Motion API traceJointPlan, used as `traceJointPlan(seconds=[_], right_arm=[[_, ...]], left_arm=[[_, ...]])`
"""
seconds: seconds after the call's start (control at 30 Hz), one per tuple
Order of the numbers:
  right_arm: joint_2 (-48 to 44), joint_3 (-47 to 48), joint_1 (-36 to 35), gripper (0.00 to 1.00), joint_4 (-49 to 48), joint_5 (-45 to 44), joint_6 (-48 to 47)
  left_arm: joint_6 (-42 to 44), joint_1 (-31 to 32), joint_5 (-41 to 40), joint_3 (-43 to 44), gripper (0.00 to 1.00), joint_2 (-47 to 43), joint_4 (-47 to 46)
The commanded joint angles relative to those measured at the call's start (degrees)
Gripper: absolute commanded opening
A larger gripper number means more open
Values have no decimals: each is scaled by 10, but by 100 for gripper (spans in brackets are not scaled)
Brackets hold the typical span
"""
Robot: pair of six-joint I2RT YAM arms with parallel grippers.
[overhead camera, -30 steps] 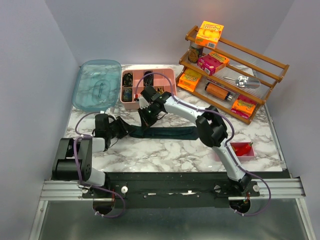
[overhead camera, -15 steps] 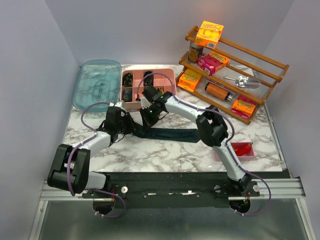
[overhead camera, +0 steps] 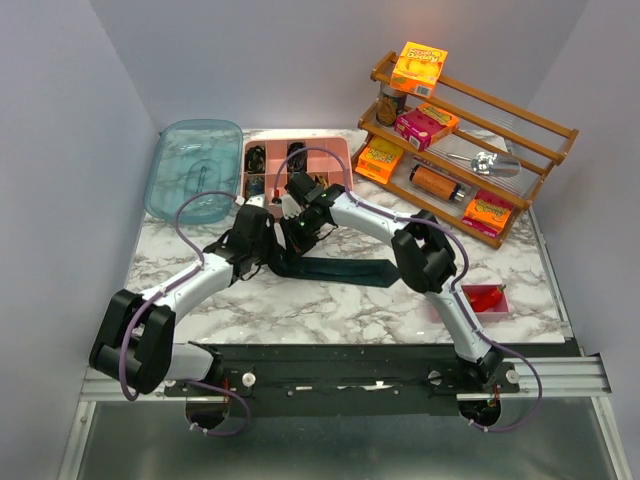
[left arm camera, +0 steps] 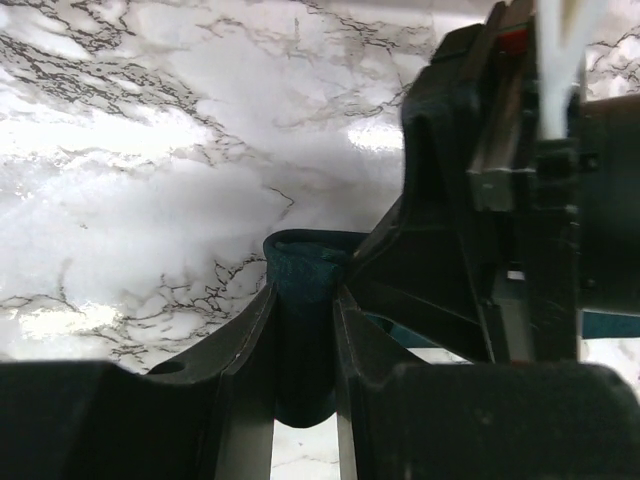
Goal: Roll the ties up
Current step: Roll the tie at the center of the board.
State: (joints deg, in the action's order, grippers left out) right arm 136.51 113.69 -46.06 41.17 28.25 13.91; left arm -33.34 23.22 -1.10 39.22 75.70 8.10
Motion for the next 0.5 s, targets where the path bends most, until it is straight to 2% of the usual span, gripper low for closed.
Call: traceJointPlan(seconds=[0.0, 0.47], right_arm=[[-1, -11, -4, 1, -14, 8, 1], [-13, -7, -4, 1, 3, 0, 4]], left_arm=[[11, 37, -62, 27, 20, -11, 21], [24, 105, -173, 72, 17, 38, 73]])
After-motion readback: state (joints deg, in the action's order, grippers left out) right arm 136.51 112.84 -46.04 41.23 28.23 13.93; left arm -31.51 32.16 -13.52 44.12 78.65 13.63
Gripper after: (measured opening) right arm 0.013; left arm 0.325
